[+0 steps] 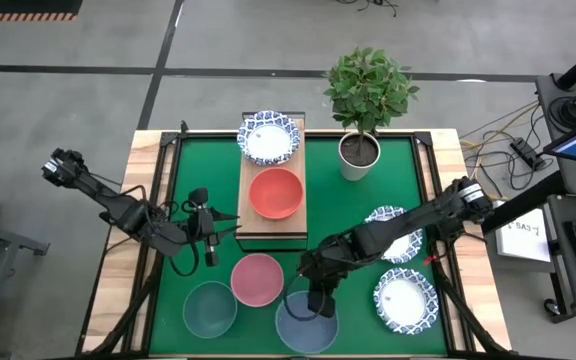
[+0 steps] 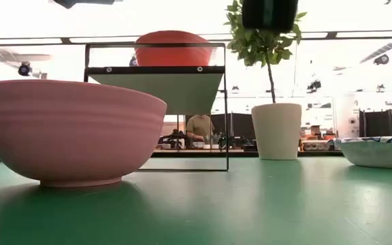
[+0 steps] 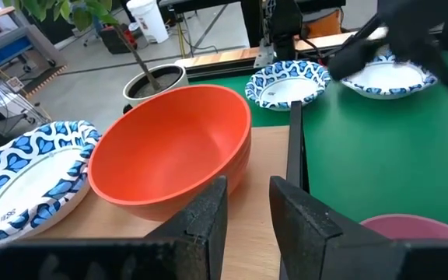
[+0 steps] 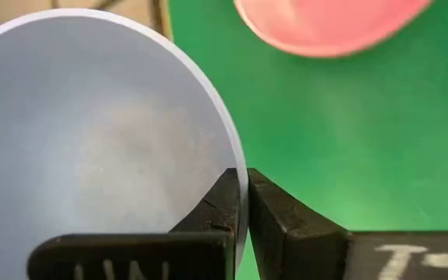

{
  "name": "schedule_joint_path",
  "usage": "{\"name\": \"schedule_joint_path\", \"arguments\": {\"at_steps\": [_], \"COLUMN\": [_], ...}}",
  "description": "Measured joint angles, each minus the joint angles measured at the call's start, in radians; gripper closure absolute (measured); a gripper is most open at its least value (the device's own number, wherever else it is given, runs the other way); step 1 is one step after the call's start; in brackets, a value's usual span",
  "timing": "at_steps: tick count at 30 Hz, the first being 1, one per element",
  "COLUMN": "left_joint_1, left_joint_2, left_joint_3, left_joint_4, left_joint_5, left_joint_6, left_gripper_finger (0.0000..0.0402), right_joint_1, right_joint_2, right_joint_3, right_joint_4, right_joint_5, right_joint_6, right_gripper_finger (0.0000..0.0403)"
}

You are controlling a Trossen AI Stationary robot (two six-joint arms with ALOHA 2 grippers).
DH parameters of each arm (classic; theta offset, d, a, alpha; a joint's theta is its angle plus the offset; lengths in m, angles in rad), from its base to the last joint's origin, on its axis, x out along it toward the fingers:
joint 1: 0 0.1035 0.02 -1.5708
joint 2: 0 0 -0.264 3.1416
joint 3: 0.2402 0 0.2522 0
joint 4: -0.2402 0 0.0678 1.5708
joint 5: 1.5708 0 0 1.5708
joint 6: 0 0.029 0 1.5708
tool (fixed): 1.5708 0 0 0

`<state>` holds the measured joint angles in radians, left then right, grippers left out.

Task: Place and stack bowls onto a shelf
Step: Stack the blue bowl on top of the orange bowl on the shelf

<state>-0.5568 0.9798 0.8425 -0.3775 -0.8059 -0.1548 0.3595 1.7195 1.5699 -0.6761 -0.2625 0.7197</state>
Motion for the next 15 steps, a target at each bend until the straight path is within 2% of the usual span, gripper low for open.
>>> {"name": "schedule_joint_path", "arguments": {"at_steps": [6, 15], "left_joint_1": [0.0, 0.0], "left_joint_2": [0.0, 0.0], "left_joint_3": [0.0, 0.0], "left_joint_4": [0.001, 0.002], "left_joint_5": [0.0, 0.0], "left_joint_6": [0.004, 0.004], "left_gripper_finger": [0.0322, 0.0322], "right_joint_1": [-0.01, -0.068], "right_joint_2": [-0.009, -0.003], "right_joint_3": [0.154, 0.404], "right_joint_4": [-0.039, -0.187], "right_joint_5": [0.044, 0.233], "right_joint_6": [-0.036, -0.162], "right_gripper_finger": [0.0394, 0.0392]}}
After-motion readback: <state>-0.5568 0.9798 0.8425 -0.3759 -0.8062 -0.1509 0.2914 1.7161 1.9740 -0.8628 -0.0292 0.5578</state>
